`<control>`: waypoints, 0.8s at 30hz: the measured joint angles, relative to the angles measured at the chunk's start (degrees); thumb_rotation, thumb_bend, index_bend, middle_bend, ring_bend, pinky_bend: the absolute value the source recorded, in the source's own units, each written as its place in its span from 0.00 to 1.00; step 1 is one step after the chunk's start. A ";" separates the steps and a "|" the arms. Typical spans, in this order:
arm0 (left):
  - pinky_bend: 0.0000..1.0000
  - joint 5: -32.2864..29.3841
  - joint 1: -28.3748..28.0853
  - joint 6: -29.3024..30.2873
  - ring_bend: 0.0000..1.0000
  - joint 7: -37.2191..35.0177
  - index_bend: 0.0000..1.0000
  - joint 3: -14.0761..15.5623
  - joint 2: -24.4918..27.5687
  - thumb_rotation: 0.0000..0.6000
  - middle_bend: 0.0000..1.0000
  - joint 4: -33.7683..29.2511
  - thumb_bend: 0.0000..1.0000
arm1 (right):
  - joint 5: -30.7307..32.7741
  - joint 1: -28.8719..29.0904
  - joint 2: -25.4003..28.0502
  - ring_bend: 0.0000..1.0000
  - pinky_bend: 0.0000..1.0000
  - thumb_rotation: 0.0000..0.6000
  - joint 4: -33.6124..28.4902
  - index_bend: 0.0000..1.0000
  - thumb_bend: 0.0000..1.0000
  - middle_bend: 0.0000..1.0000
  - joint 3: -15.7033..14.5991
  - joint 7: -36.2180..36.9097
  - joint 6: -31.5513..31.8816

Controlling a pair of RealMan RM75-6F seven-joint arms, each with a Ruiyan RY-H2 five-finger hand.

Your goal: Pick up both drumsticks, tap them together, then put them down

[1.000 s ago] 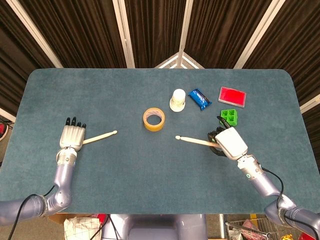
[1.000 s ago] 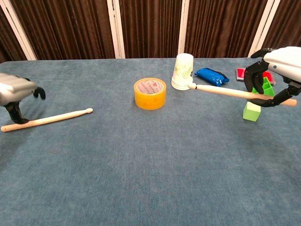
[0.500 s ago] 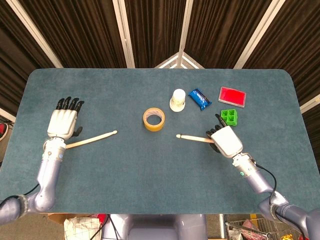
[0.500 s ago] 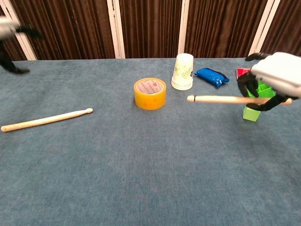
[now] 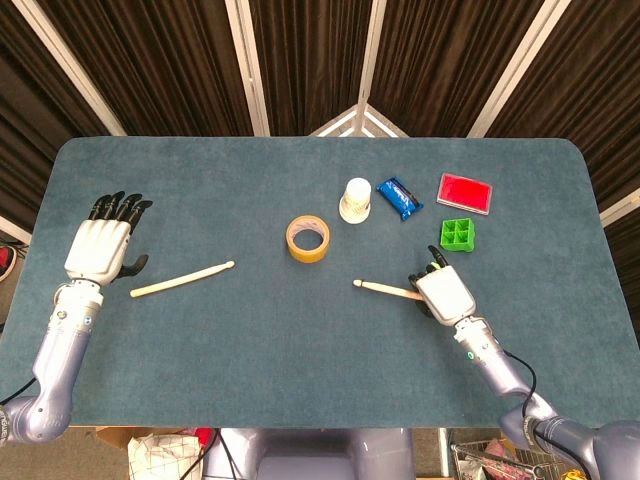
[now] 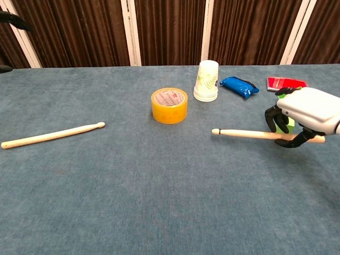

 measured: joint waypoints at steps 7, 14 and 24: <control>0.02 -0.88 0.00 -0.07 0.00 -0.10 0.15 0.45 0.19 1.00 0.06 0.50 0.43 | 3.42 -0.83 -0.47 0.51 0.11 1.00 -0.94 0.76 0.48 0.68 1.50 -1.99 -1.40; 0.02 -1.98 -0.09 -0.95 0.00 0.23 0.14 1.38 0.61 1.00 0.03 0.88 0.43 | 5.94 -1.07 0.08 0.49 0.09 1.00 -2.32 0.67 0.48 0.66 2.42 -5.89 -3.53; 0.02 -2.24 -0.06 -0.79 0.00 -0.09 0.14 1.96 0.85 1.00 0.03 1.32 0.43 | 9.64 -1.37 3.05 0.48 0.09 1.00 -9.28 0.47 0.48 0.59 3.00 -12.77 -6.26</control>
